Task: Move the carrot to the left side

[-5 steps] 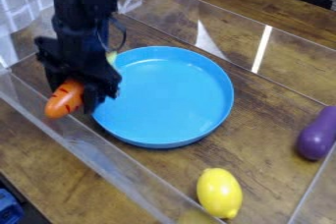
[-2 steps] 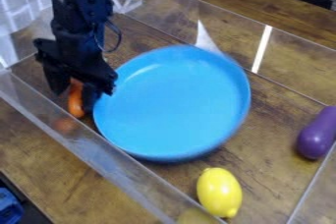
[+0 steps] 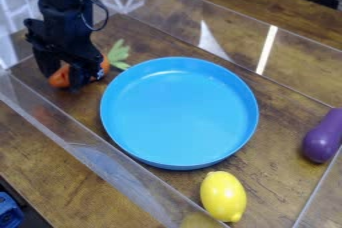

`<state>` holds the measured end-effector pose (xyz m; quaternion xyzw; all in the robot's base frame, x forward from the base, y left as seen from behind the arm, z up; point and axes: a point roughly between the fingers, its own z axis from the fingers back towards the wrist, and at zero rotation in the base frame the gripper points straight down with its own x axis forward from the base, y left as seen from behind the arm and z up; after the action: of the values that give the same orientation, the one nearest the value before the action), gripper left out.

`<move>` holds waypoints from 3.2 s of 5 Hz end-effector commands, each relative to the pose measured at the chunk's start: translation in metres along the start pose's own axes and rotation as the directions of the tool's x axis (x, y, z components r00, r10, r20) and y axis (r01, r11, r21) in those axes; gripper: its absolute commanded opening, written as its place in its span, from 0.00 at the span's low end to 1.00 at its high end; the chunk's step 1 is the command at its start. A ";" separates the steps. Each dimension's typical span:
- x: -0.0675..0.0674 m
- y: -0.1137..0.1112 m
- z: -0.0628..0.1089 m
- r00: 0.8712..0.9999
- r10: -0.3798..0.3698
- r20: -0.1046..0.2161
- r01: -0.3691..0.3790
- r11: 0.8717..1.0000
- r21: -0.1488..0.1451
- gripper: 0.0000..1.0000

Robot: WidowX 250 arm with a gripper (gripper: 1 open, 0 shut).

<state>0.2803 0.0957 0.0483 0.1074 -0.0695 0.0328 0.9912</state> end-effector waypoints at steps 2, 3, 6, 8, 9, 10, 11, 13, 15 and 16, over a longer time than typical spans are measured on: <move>-0.006 0.025 0.009 0.997 -0.041 0.060 0.040 0.999 0.022 0.00; -0.010 0.038 -0.001 0.995 -0.077 0.058 0.076 0.997 0.028 0.00; -0.022 0.046 -0.030 0.995 -0.099 0.030 0.097 0.993 0.063 0.00; -0.013 0.059 -0.033 0.990 -0.138 0.033 0.135 0.988 0.080 0.00; -0.002 0.065 -0.031 0.984 -0.170 0.059 0.165 0.983 0.076 0.00; 0.005 0.069 -0.027 0.976 -0.203 0.081 0.198 0.978 0.068 0.00; 0.016 0.087 -0.012 0.950 -0.285 0.130 0.279 0.958 0.059 0.00; 0.036 0.098 0.002 0.938 -0.295 0.180 0.284 0.955 0.083 1.00; 0.031 0.089 -0.020 0.951 -0.260 0.166 0.249 0.965 0.080 1.00; 0.028 0.085 -0.031 0.967 -0.205 0.151 0.196 0.978 0.071 1.00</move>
<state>0.3061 0.1838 0.0327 0.1354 -0.1245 -0.0778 0.9799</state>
